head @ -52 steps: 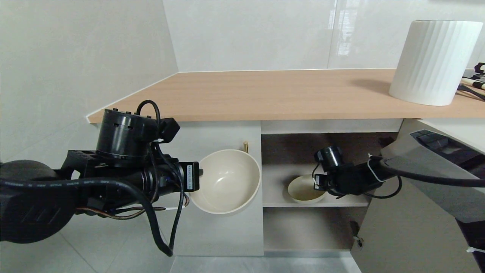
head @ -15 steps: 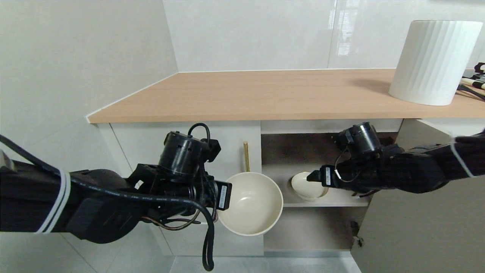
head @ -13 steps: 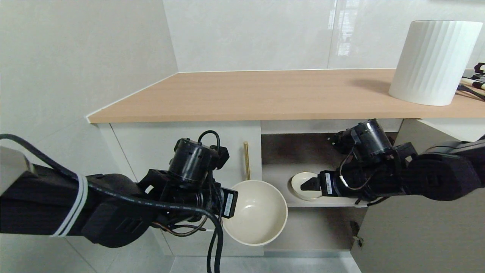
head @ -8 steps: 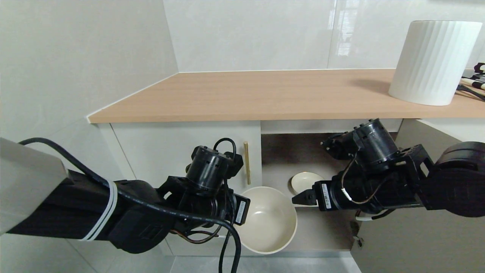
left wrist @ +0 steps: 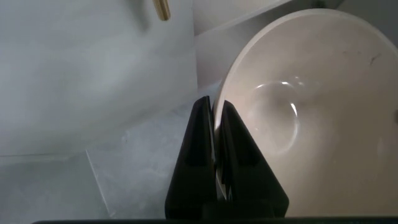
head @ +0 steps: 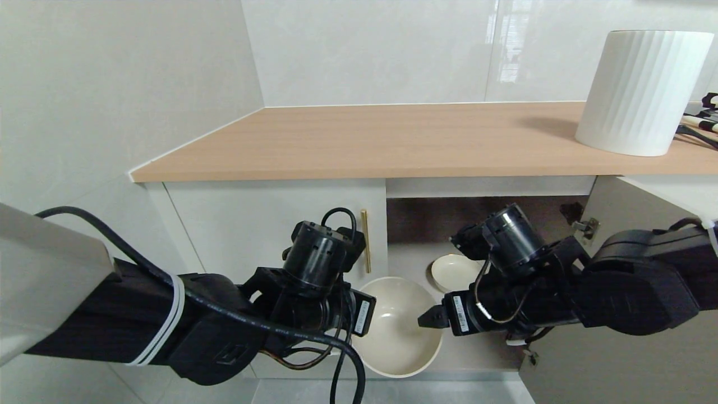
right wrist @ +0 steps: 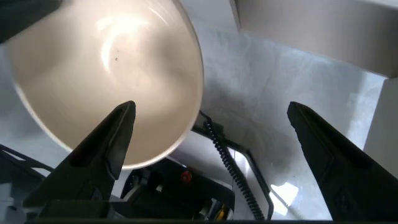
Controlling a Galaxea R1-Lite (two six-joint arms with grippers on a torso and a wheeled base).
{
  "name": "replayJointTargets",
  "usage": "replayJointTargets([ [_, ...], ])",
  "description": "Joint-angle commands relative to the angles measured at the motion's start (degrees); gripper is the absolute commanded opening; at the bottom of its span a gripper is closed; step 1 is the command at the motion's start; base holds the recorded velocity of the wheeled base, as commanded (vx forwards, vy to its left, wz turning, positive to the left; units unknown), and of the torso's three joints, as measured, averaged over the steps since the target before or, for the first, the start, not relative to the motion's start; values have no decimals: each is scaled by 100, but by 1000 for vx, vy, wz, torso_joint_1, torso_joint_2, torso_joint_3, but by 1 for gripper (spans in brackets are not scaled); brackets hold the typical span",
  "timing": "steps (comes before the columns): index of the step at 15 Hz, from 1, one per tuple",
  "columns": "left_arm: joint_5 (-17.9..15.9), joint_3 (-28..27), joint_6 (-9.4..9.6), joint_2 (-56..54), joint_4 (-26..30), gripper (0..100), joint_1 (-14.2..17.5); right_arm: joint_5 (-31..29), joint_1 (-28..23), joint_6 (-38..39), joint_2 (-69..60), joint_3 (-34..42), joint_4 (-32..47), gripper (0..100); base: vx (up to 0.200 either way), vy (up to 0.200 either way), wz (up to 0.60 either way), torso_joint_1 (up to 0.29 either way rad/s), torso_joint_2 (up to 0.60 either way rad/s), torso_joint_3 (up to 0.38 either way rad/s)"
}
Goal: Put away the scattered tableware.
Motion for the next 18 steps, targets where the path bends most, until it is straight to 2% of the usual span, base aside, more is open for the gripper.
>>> replayJointTargets([
  [1, 4, 4, 2, -28, -1, 0, -12, -2, 12, 7, 196, -10, -21, 100, 0, 0, 0, 0, 0, 0],
  [4, 4, 13, -6, -28, -1, 0, -38, -2, 29, 16, 310, -28, -47, 100, 0, 0, 0, 0, 0, 0],
  [5, 4, 13, -6, -28, -1, 0, -38, -2, 38, 33, 310, -28, -109, 0, 0, 0, 0, 0, 0, 0],
  [16, 162, 22, 20, 7, -1, 0, -38, -2, 38, 25, 363, 7, -117, 0, 0, 0, 0, 0, 0, 0],
  [17, 171, 22, 20, -2, -1, 100, -38, -2, 38, 25, 363, 16, -117, 0, 0, 0, 0, 0, 0, 0],
  [18, 171, 22, 20, -2, -1, 100, -38, -2, 38, 25, 363, 16, -117, 0, 0, 0, 0, 0, 0, 0],
])
